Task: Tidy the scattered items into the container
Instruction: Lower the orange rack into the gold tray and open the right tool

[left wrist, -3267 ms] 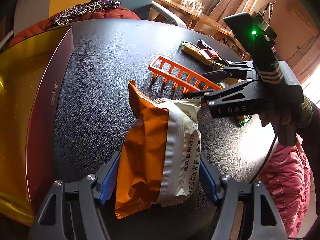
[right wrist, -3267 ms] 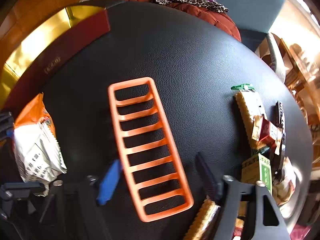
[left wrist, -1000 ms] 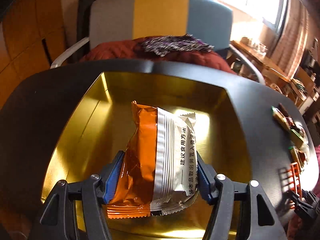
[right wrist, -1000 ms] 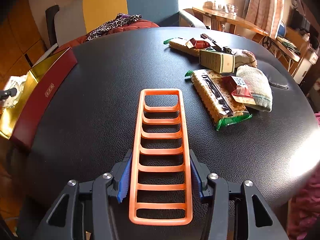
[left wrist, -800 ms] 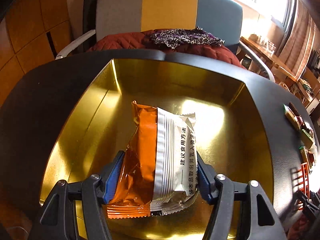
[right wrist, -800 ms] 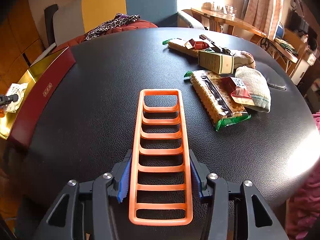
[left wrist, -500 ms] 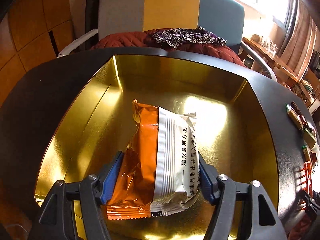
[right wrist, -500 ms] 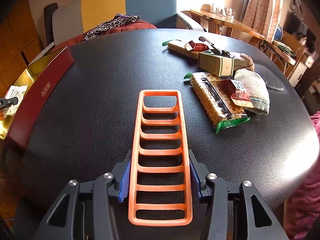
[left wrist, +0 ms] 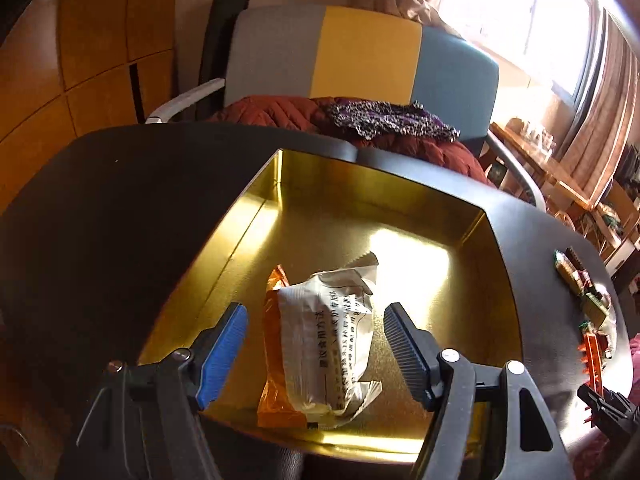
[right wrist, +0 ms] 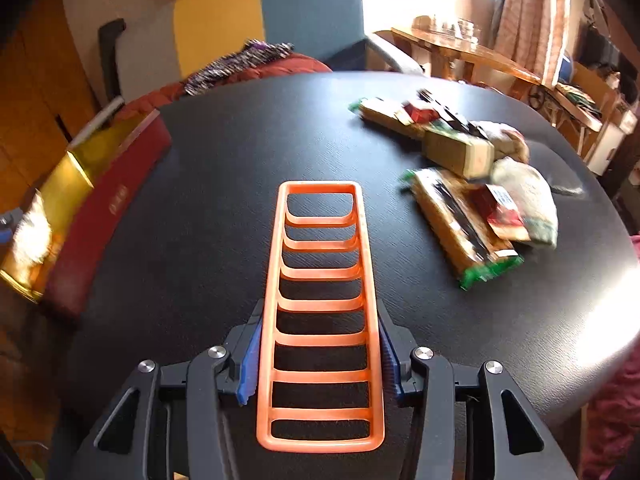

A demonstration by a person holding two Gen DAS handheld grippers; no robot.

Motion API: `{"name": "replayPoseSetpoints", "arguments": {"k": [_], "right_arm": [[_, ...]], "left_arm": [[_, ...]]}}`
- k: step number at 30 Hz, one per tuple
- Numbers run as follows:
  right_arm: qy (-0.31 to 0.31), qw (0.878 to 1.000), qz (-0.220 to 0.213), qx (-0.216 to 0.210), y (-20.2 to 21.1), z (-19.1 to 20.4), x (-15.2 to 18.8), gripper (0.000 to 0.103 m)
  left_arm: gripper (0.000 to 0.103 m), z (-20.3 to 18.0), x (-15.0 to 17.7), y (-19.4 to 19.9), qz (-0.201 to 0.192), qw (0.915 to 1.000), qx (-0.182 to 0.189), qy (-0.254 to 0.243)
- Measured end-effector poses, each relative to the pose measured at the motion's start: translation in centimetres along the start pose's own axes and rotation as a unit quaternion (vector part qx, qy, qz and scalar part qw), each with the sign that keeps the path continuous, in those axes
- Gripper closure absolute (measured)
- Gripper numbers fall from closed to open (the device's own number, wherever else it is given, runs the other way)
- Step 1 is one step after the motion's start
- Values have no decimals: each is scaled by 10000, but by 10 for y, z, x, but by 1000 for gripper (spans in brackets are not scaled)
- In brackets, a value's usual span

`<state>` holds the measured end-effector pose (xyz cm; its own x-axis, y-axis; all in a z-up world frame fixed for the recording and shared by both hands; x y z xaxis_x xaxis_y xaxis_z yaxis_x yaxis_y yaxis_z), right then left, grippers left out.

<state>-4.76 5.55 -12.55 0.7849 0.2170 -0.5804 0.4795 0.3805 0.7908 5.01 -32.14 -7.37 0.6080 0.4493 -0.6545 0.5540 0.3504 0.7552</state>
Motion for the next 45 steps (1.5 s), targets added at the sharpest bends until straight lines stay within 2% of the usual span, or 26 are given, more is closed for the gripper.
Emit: {"name": "replayPoseSetpoints", "arguments": {"k": [4,7,12,16,19,26,33,35,37,41,45], "right_arm": [[459,9972,-252,-538,8,52,-30,54],[799,9902,-333,-1095,5,103,-53,54],[1073,9769,-138,-1840,-21,184,-82,54],[1290,9731,340,-1880,-65,231,-87,54],[1391,9737,678,-1674,-97,249,-82,54],[1499,9735,1036,-1384,-130,262,-71,54],[1526,9738,1063,-1312,-134,260,-69,53],[1555,9735,1032,-1318,-132,262,-69,49],[1586,9744,908,-1306,-126,263,-71,43],[1542,9770,558,-1364,-105,256,-77,39],[1104,9839,63,-1407,-74,217,-84,35]], "left_arm": [[31,7,8,19,-69,9996,178,227],[31,7,14,29,-114,9993,266,253],[31,7,23,42,-191,9991,320,199],[31,12,29,45,-167,9988,382,265],[31,18,32,43,-121,9988,356,323],[31,31,37,36,-24,9983,341,473],[31,35,41,37,-14,9982,307,516],[31,36,43,37,11,9982,297,525],[31,35,46,39,7,9983,284,514],[31,27,50,44,17,9986,324,420],[31,10,52,49,21,9987,478,184]]}}
Point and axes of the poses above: each gripper's, at about its wrist camera, not at the fingertips, and y roughly against the way its jaws point, z to its left, x to its underside, the point moved 3 cm from there along -y, roughly the way its jaws point, and after that the axes turned 8 degrees about -x, right-handed, at the moved point
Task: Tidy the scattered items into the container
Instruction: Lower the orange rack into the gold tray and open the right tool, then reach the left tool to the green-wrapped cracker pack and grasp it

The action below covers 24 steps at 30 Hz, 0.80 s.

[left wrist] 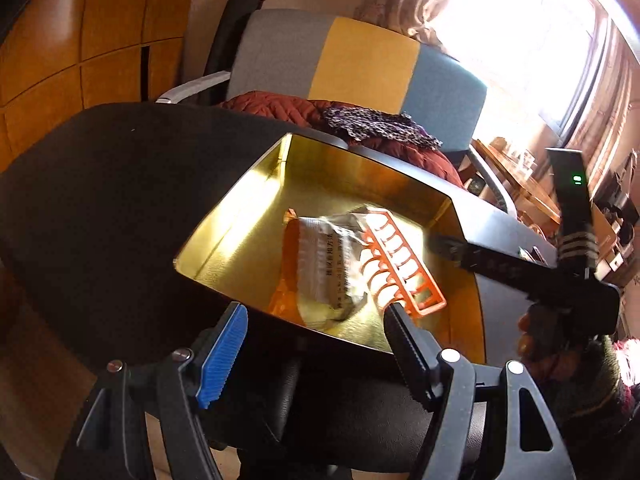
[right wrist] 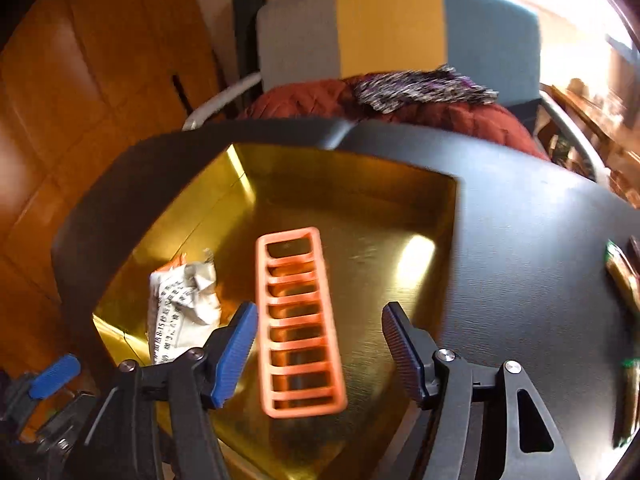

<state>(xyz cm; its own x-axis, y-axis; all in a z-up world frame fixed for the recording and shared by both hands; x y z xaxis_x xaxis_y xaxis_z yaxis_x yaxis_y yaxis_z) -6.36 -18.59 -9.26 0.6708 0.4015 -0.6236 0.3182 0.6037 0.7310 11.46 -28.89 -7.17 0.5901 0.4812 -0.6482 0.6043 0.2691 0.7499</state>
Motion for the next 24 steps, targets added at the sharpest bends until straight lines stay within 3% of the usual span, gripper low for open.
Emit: {"name": "replayPoseSetpoints", "arguments": {"k": [6,10,14,16,18,24], "right_arm": [[-781,9894,-503,1120,65,-123,26,33],[-1246,9709,-531,1973,108,-215,55,33],[-1674,9572,-336,2336,127,-284,79,32],[-1861,9575,-185,2197,126,-304,90,32],[-1952,9652,-194,1731,124,-310,97,31],[-1587,9861,15,483,103,-261,113,30]], "left_arm": [[31,-40,3,3,36,9984,367,-420],[31,-71,6,-1,125,9957,568,-714],[31,-102,11,-4,256,9921,738,-977],[31,-114,14,-4,282,9904,784,-1106],[31,-126,16,-3,294,9884,822,-1242],[31,-150,25,-5,371,9832,899,-1542]]}}
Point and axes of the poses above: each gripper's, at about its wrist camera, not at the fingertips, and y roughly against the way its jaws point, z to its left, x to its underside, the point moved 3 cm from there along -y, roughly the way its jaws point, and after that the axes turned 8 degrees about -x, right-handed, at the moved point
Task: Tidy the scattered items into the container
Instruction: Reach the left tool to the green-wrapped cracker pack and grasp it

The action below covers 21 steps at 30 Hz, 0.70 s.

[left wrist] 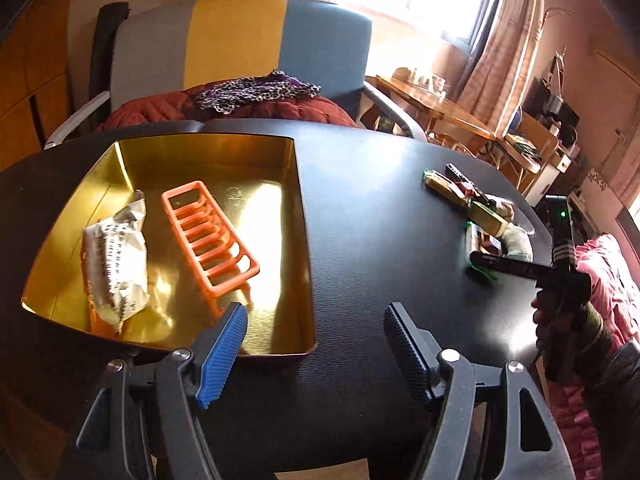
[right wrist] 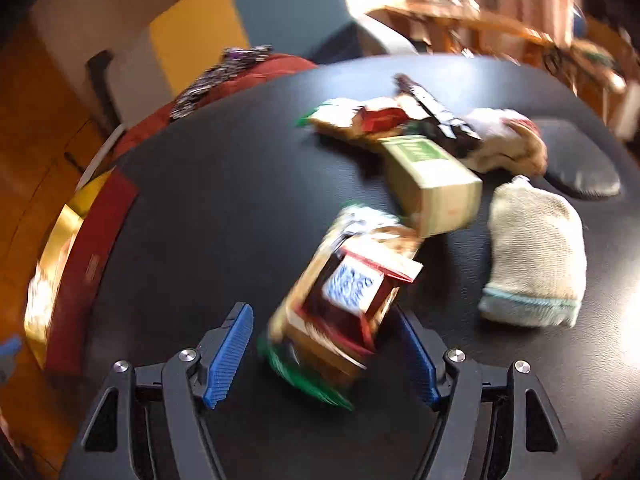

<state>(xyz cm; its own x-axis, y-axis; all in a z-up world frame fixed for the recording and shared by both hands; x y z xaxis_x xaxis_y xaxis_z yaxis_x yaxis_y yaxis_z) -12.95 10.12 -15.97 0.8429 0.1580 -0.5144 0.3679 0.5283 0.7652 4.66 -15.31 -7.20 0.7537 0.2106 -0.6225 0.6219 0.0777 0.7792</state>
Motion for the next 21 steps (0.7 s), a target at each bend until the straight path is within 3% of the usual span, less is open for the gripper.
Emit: {"name": "replayPoseSetpoints", "arguments": {"k": [3,8,12,15,21], "right_arm": [[192,9975,85,-675,1,30,18,31],[-171,9947,-70,-1011,19,36,40,31],[-190,9974,-411,-568,48,22,45,31],[11,9972,-624,-416,59,19,23,31],[501,9977,-448,-44,21,20,-36,35]], "left_arm": [[31,-11,1,-3,54,9999,56,-146],[31,-36,-5,-7,86,9987,240,-450],[31,-60,-14,-13,78,9970,366,-674],[31,-71,-16,-18,149,9965,463,-687],[31,-73,-8,-22,273,9961,403,-735]]}}
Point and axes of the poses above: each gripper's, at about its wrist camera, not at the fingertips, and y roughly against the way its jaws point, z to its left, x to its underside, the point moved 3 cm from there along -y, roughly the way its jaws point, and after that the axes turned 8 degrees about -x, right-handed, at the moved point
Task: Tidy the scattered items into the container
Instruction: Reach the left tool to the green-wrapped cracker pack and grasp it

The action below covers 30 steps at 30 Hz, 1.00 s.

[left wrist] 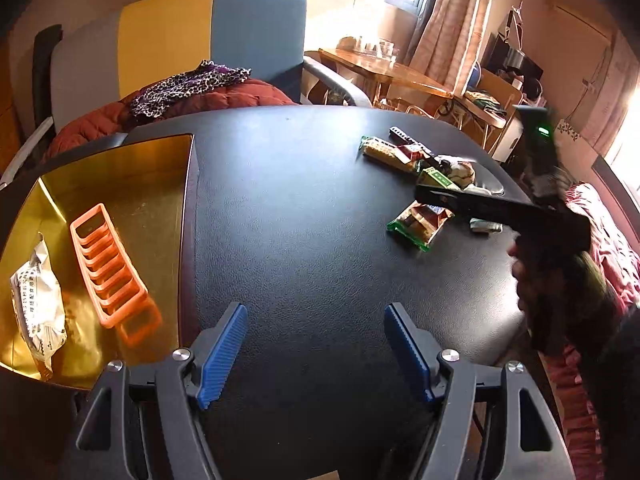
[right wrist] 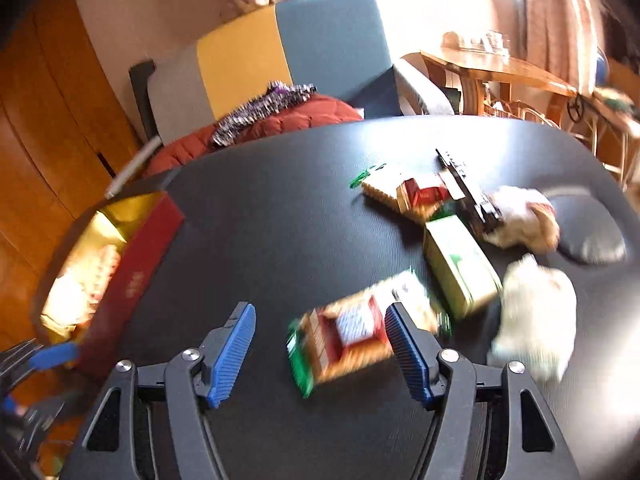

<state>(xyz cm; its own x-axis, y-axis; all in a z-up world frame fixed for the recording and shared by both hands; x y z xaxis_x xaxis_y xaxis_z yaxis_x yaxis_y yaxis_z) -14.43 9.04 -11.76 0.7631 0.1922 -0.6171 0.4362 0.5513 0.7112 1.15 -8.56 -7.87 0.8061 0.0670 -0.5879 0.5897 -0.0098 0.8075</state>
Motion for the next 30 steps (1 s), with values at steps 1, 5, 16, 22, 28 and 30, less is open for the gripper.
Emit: {"name": "replayPoseSetpoints", "arguments": {"k": [1,5,16,22,28,30], "right_arm": [[-14,10000,98,3,-8,-2,-3,39],[61,9965,425,-713,-12,7,8,52],[-239,9939,502,-949,34,-1,87,58],[-728,9951,148,-653,52,-25,94,51],[-873,9924,8,-863,58,-35,99,43],[-906,9913,-34,-957,60,-38,100,39]], "left_arm": [[31,2,0,0,6,10000,-13,12],[31,10,-2,-2,28,10000,-65,62],[31,-60,-66,-38,-13,9946,249,-1006],[31,-131,-88,-82,173,9776,571,-2018],[31,-163,-95,-121,512,9612,765,-2602],[31,-168,-97,-129,567,9570,814,-2726]]}}
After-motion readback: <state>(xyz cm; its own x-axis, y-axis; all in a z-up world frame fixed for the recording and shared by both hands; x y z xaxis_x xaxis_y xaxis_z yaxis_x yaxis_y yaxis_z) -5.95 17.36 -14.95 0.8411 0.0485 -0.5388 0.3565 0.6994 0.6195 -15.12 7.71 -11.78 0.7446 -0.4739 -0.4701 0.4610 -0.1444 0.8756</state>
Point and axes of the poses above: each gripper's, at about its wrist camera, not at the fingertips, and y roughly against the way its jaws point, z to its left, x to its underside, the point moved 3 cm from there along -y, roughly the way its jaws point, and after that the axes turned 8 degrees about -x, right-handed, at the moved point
